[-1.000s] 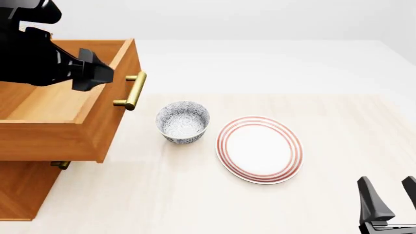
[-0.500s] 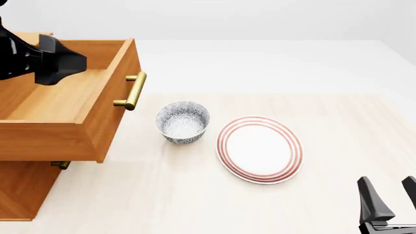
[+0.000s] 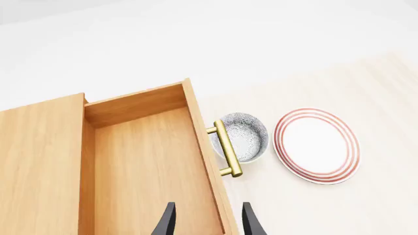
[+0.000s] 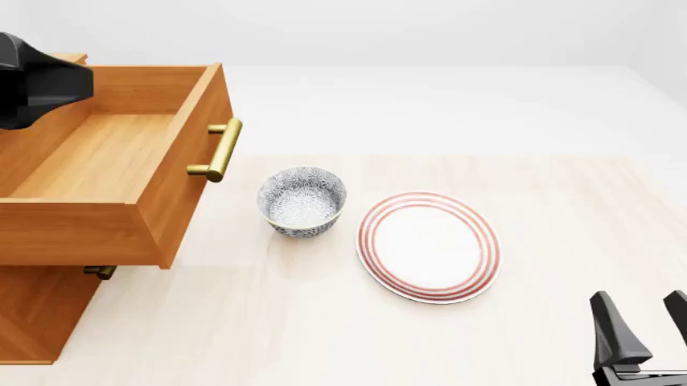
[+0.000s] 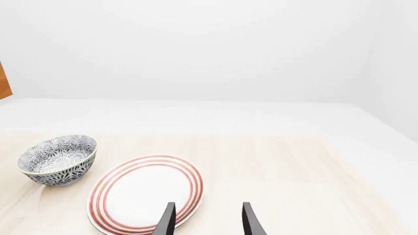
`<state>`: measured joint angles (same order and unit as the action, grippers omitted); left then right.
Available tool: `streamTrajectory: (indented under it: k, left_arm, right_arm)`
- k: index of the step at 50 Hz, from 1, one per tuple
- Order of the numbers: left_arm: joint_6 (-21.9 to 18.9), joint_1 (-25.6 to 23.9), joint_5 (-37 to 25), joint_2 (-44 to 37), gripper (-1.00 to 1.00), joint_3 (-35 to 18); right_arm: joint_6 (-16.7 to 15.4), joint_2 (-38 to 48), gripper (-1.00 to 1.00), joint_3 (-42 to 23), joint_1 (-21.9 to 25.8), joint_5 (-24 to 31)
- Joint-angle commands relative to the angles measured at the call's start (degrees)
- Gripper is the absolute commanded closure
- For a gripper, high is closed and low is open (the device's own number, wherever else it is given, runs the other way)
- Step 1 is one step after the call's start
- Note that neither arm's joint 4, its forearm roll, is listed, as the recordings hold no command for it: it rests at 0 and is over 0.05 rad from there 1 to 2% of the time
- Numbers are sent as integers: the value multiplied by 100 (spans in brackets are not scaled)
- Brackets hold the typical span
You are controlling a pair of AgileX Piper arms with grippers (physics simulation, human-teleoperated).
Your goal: Open the top drawer of the cabinet.
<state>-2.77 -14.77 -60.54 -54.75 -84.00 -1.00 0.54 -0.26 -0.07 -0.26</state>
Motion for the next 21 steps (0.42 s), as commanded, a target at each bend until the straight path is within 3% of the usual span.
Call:
streamTrajectory:
  k: [1,21]
  left_arm:
    - [-61,63,-75,144,-100,-108]
    - [-337,177,-182,530,-100,-254]
  right_arm:
    - [2,-1,-100,0,0,0]
    - [0,1,-100,0,-1,0]
